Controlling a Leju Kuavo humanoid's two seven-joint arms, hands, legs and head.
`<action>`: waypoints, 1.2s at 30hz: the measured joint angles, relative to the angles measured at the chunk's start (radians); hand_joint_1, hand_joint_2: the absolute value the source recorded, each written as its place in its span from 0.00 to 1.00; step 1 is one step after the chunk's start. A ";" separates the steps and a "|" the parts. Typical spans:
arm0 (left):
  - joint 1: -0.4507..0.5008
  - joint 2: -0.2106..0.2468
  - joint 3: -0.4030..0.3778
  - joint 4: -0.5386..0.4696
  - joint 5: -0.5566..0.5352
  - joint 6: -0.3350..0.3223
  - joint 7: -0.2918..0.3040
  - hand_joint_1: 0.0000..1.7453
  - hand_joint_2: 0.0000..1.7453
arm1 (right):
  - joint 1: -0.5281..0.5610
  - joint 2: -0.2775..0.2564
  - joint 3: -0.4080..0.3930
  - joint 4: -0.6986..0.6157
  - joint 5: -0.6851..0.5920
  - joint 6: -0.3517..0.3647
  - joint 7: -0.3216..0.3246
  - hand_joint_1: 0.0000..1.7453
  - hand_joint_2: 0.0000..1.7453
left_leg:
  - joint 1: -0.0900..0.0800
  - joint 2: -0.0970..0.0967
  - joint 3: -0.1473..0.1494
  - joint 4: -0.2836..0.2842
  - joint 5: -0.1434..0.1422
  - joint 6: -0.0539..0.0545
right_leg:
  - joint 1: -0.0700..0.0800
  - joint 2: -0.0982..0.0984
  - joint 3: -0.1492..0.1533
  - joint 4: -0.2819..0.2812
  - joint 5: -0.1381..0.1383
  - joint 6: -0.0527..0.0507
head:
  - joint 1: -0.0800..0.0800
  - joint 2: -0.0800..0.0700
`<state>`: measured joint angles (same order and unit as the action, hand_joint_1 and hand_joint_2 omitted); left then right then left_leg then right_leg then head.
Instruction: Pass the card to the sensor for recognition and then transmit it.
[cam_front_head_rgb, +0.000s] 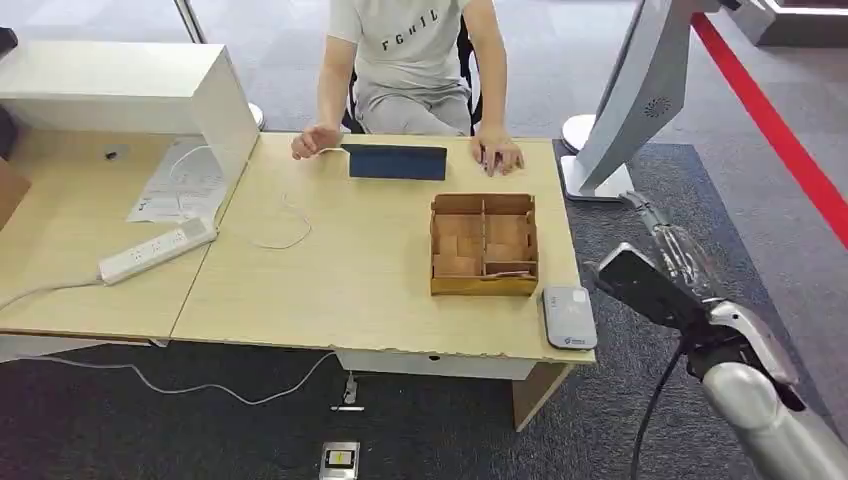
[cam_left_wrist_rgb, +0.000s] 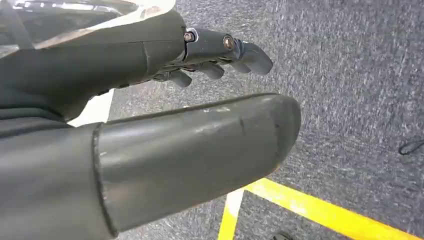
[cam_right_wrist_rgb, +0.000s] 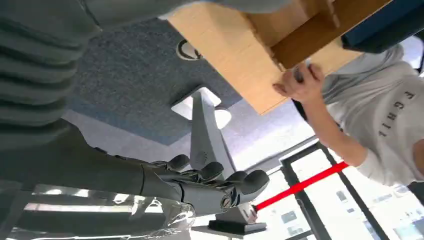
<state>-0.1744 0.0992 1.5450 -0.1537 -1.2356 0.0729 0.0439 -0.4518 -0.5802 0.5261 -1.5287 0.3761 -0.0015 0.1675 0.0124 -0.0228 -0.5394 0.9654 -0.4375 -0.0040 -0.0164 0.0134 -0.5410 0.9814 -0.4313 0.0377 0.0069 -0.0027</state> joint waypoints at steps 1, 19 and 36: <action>-0.001 0.000 0.000 0.000 -0.004 -0.002 -0.002 0.00 0.00 | 0.001 0.003 0.019 -0.011 0.002 -0.007 0.003 0.00 0.00 | 0.000 0.000 0.000 0.000 0.000 0.000 | 0.000 0.000 0.000 0.000 0.000 0.000 | 0.000 0.000; -0.005 0.003 -0.002 0.000 -0.028 -0.029 -0.011 0.00 0.00 | -0.131 0.251 0.198 0.360 0.163 -0.135 -0.071 0.00 1.00 | 0.000 -0.001 -0.001 0.000 0.001 0.000 | 0.000 0.000 0.000 0.001 0.000 0.000 | 0.000 0.000; -0.003 0.002 -0.002 0.000 -0.008 -0.007 0.017 0.00 0.00 | -0.214 0.353 0.225 0.598 0.307 -0.052 -0.075 0.00 1.00 | 0.000 -0.001 -0.001 0.000 0.001 0.000 | 0.000 0.000 -0.001 0.000 0.000 0.000 | 0.000 0.000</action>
<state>-0.1772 0.1015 1.5434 -0.1537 -1.2432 0.0656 0.0606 -0.6660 -0.2274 0.7511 -0.9308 0.6828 -0.0534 0.0923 0.0124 -0.0236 -0.5399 0.9655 -0.4363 -0.0044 -0.0164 0.0130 -0.5416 0.9817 -0.4311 0.0376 0.0069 -0.0027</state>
